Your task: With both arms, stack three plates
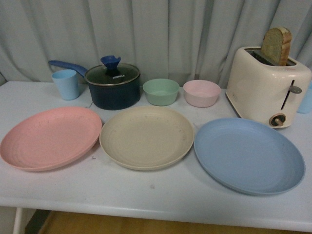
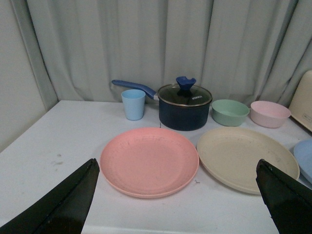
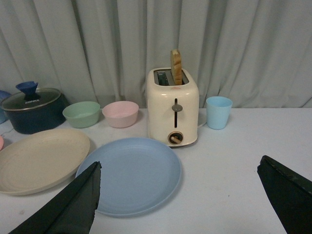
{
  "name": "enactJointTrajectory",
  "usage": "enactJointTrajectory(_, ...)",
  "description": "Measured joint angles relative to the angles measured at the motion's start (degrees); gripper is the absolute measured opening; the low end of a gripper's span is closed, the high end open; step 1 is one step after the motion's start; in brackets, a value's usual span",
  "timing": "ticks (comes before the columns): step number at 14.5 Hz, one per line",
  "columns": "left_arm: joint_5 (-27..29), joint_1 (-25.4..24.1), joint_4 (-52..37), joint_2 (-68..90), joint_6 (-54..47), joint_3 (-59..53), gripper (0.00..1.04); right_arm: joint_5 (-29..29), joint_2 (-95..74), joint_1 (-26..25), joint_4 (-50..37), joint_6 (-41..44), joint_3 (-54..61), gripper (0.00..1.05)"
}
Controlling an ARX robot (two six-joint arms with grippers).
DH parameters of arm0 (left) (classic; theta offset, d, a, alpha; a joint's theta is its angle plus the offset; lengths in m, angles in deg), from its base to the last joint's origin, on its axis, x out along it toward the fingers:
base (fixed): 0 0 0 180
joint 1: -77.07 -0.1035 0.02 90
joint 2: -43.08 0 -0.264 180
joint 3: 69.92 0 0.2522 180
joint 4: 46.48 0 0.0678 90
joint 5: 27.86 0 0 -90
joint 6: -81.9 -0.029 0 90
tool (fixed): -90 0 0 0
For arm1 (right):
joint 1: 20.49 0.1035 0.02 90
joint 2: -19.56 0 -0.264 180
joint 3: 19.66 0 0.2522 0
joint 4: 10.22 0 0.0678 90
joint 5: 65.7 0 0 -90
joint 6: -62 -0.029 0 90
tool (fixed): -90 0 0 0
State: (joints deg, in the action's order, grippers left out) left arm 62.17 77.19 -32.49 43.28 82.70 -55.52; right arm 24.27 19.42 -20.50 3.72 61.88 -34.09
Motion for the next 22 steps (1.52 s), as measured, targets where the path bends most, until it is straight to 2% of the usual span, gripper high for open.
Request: enactJointTrajectory(22,0.0,0.0,0.0,0.0,0.0,0.0,0.98,0.0,0.0,0.0,0.0,0.0,0.0,0.98)
